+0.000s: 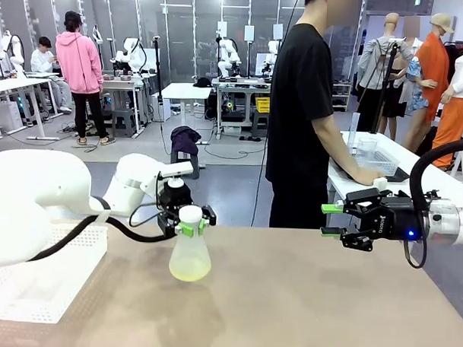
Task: Prepare the solutions needed for the experiment.
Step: When the human places the Big flask in the center of the table, pick up the Big flask and place it in the left Organizing basket.
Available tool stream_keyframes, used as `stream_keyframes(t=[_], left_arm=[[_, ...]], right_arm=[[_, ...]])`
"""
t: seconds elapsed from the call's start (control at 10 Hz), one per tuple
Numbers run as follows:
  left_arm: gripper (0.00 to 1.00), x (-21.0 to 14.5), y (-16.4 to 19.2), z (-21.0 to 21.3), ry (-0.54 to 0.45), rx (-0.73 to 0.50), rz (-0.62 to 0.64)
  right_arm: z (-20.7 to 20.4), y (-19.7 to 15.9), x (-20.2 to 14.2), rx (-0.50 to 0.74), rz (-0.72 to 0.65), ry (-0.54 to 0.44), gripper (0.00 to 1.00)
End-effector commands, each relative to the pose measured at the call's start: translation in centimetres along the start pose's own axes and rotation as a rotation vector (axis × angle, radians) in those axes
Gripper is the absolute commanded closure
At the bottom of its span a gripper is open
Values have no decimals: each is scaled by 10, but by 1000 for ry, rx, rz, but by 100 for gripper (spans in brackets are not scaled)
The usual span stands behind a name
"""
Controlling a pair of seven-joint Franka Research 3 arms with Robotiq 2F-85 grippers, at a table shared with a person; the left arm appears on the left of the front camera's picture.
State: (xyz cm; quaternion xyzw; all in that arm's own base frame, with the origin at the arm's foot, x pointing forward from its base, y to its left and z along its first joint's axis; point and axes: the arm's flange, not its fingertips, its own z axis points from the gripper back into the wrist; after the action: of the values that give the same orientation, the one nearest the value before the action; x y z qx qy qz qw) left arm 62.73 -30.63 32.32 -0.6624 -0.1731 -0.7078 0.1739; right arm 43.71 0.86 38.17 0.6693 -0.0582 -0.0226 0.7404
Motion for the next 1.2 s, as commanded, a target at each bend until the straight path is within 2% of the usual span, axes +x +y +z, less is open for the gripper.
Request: stream_keyframes(t=[0.0,0.2,0.5,0.6,0.8,1.1], left_arm=[[100,47,-10,11,80,7,26],[100,84,-29,8,94,22,31],[100,121,-73,22,174,138,-8],[100,127,-95,33,204,226,-1],[100,127,-146,54,179,321,-9],[100,121,-237,91,161,557,-45]], right_arm=[[0,1,0,4,2,2,42],[0,1,0,4,2,2,42],[0,1,0,4,2,2,42],[0,1,0,4,2,2,42],[0,1,0,4,2,2,42],[0,1,0,4,2,2,42]])
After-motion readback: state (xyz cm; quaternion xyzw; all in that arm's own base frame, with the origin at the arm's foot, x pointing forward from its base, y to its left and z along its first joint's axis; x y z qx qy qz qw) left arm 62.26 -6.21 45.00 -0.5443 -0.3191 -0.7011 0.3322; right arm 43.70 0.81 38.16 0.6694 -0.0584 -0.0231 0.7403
